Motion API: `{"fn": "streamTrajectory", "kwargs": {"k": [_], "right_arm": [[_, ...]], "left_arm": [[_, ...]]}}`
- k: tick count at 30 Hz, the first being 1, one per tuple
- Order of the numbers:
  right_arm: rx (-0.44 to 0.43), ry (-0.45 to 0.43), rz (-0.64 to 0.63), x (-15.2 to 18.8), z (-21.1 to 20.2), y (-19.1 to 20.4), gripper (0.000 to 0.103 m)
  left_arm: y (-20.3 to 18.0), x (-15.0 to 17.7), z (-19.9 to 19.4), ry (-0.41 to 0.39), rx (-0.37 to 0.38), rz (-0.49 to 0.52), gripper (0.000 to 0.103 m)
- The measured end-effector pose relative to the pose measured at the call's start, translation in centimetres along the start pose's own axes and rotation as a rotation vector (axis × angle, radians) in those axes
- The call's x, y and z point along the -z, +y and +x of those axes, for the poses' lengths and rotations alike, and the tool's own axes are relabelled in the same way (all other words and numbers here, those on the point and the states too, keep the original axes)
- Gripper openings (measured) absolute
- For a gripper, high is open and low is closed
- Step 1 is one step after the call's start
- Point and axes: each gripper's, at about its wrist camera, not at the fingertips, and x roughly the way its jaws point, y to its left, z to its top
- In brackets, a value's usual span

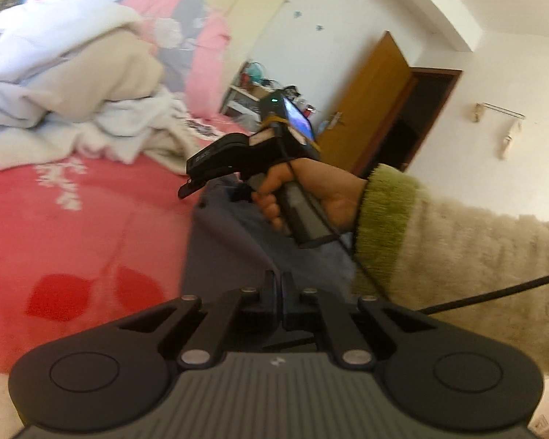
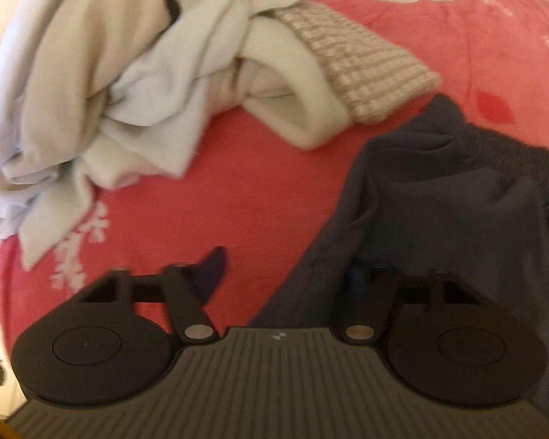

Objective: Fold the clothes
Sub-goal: 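Grasp the leg hems with both tools and fold them toward the waistband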

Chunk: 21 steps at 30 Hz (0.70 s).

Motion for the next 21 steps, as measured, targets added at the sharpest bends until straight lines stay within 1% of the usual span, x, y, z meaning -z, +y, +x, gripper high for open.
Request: {"fn": "streamTrajectory", "kwargs": {"k": [1, 2, 3, 6, 8, 13, 16, 21], "right_arm": [[0.001, -0.01, 0.007, 0.1, -0.3, -0.5, 0.033], [0.002, -0.021, 0.014, 0.1, -0.7, -1.0, 0.017], [0.003, -0.031, 0.022, 0.2, -1.1, -1.5, 0.008], [-0.028, -0.093, 0.06, 0.4, -3.0, -3.7, 0.004], [-0.044, -0.141, 0.077, 0.5, -4.7, -5.4, 0.004], [-0.061, -0.246, 0.12, 0.4, -8.9, -10.8, 0.003], [-0.059, -0.308, 0.151, 0.1, -11.7, -15.1, 0.003], [-0.027, -0.38, 0.182, 0.0, -15.3, -23.0, 0.003]], "left_arm": [[-0.3, -0.1, 0.4, 0.006, 0.023, -0.002, 0.003], [-0.7, -0.1, 0.7, 0.011, 0.047, -0.004, 0.003], [-1.2, -0.3, 1.0, 0.013, 0.072, -0.003, 0.003], [-2.9, -0.8, 1.9, 0.019, 0.141, 0.01, 0.003], [-4.3, -1.2, 2.9, 0.03, 0.193, 0.019, 0.003], [-8.2, -2.6, 7.1, 0.076, 0.311, 0.042, 0.003], [-11.4, -3.7, 10.7, 0.093, 0.386, 0.07, 0.003], [-16.5, -3.9, 18.5, 0.175, 0.493, 0.093, 0.003]]}}
